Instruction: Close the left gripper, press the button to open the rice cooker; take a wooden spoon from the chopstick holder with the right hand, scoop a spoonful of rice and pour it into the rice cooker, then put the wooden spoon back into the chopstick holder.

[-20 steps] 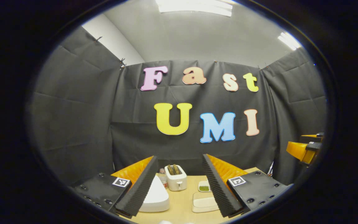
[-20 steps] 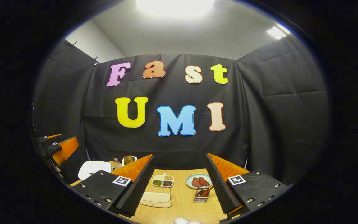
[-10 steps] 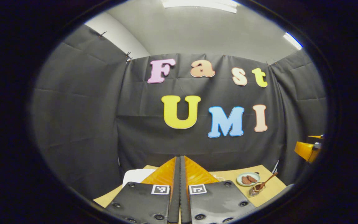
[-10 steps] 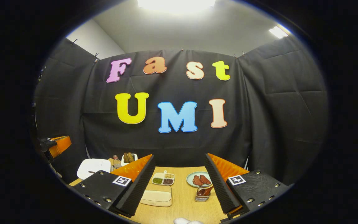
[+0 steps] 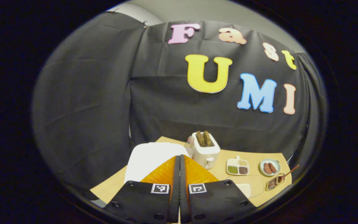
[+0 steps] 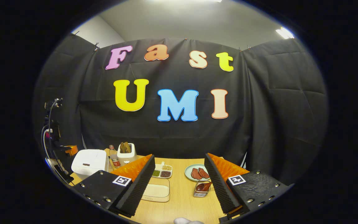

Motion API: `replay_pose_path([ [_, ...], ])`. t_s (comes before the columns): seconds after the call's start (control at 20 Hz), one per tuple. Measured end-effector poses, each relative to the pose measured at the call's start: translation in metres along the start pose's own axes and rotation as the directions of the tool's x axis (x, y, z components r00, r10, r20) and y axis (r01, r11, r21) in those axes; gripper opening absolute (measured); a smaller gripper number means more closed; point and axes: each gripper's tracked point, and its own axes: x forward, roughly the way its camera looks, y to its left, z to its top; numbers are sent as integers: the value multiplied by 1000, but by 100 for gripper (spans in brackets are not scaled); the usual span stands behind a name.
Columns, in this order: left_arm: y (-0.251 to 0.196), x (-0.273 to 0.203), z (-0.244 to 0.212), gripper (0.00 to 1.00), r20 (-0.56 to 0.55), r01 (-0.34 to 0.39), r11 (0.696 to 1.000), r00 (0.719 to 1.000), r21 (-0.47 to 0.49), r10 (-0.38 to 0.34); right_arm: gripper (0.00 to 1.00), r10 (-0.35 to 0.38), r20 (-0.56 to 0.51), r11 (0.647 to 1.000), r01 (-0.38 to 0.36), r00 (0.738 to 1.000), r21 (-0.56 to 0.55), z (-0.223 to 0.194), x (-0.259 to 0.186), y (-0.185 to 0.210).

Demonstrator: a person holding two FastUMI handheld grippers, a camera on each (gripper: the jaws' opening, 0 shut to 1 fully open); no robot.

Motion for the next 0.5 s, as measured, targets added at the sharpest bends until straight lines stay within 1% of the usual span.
replay_pose_path([
  [0.05, 8, 17, -13, 8, -26, -23, 1000, 999, 16, 23, 97, -3, -11, 1000, 3, 1000, -7, -3, 2, 0],
  [0.15, 15, 43, -41, 9, -89, -44, 999, 995, 15, 45, 97, -7, -31, 1000, 6, 999, -18, -7, 6, 1],
  [0.25, 17, 63, -74, 9, -177, -52, 999, 983, -15, 49, 97, -8, -55, 1000, 6, 998, -28, -15, 9, 1],
  [0.3, 18, 71, -84, 9, -198, -62, 998, 978, -5, 60, 97, -7, -67, 1000, 5, 998, -27, -17, 12, 2],
  [0.4, 26, 82, -93, 9, -206, -87, 996, 974, 25, 90, 98, -4, -89, 1000, 2, 996, -17, -24, 14, 1],
  [0.5, 27, 85, -97, 9, -210, -89, 996, 973, 20, 92, 98, -7, -101, 1000, 6, 995, -12, -27, 17, -1],
])
